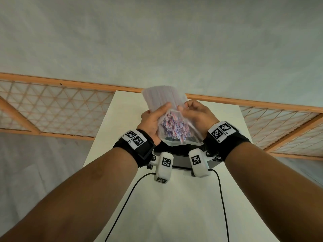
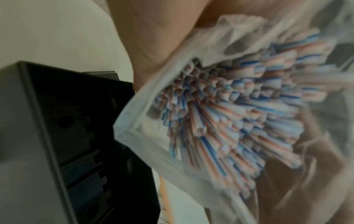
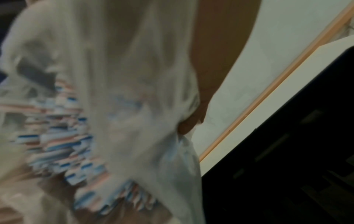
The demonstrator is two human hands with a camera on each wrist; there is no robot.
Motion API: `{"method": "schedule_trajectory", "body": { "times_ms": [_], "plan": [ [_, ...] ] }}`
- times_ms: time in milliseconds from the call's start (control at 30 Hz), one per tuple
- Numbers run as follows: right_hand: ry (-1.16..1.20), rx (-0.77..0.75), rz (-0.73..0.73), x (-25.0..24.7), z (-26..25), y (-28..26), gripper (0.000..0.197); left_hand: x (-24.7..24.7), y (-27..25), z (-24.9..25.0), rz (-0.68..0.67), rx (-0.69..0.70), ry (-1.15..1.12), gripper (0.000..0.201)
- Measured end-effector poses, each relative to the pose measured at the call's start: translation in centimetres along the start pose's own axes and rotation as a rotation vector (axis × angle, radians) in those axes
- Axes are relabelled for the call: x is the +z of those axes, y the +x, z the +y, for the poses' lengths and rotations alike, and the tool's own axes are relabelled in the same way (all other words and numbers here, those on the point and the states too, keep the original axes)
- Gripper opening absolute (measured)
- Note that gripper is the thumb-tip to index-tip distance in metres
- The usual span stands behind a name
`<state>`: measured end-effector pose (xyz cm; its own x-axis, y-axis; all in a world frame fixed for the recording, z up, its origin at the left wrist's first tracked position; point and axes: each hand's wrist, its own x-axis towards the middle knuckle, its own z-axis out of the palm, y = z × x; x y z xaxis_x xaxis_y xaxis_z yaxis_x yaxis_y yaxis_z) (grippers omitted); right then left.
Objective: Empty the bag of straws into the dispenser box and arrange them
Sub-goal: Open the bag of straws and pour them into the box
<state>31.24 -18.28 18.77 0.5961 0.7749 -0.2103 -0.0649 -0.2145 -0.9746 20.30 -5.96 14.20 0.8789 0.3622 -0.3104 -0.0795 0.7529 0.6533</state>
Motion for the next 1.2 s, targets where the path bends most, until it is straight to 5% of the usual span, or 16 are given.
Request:
{"method": "schedule_trajectory", "body": {
  "times_ms": [67, 167, 233, 400, 467, 533, 700, 967, 1200],
  "plan": [
    [0.033, 0.074, 0.052, 0.1, -0.2, 0.3, 0.057, 0.2, 0.1, -0.1, 0.013, 0.035, -0.001, 0.106],
    [-0.085, 0.171, 0.100, 0.1, 0.1, 1.7, 0.115, 0.6, 0.4, -0.3, 0.049, 0.100, 0.089, 0.109],
    [-0.126, 0.201, 0.088, 0.0, 0.3, 2.3, 0.130, 0.7, 0.4, -0.3, 0.025, 0.131, 0.185, 0.104],
    [-0.089, 0.177, -0.056, -0.4, 0.5, 1.9, 0.086, -0.1, 1.0, -0.7, -0.042, 0.203, 0.428, 0.096],
    [-0.024, 0.073, -0.096, -0.6, 0.9, 1.8, 0.074, -0.3, 1.4, -0.6, -0.030, 0.243, 0.558, 0.112],
    [-0.054, -0.056, -0.037, -0.7, 1.4, 1.8, 0.078, -0.6, 1.7, -0.2, -0.030, 0.277, 0.727, 0.123],
    [-0.198, -0.224, 0.135, -1.0, 3.6, 1.6, 0.093, -2.4, 2.2, 0.2, 0.002, 0.280, 0.960, 0.115],
    [-0.452, -0.210, 0.150, -2.0, 6.0, 0.6, 0.117, -3.6, 0.7, -1.4, 0.036, 0.247, 1.065, 0.112],
    [-0.556, -0.130, 0.124, -3.0, 6.7, -1.6, 0.093, -4.2, -1.0, -1.3, 0.007, 0.227, 0.988, 0.092]
  ]
}}
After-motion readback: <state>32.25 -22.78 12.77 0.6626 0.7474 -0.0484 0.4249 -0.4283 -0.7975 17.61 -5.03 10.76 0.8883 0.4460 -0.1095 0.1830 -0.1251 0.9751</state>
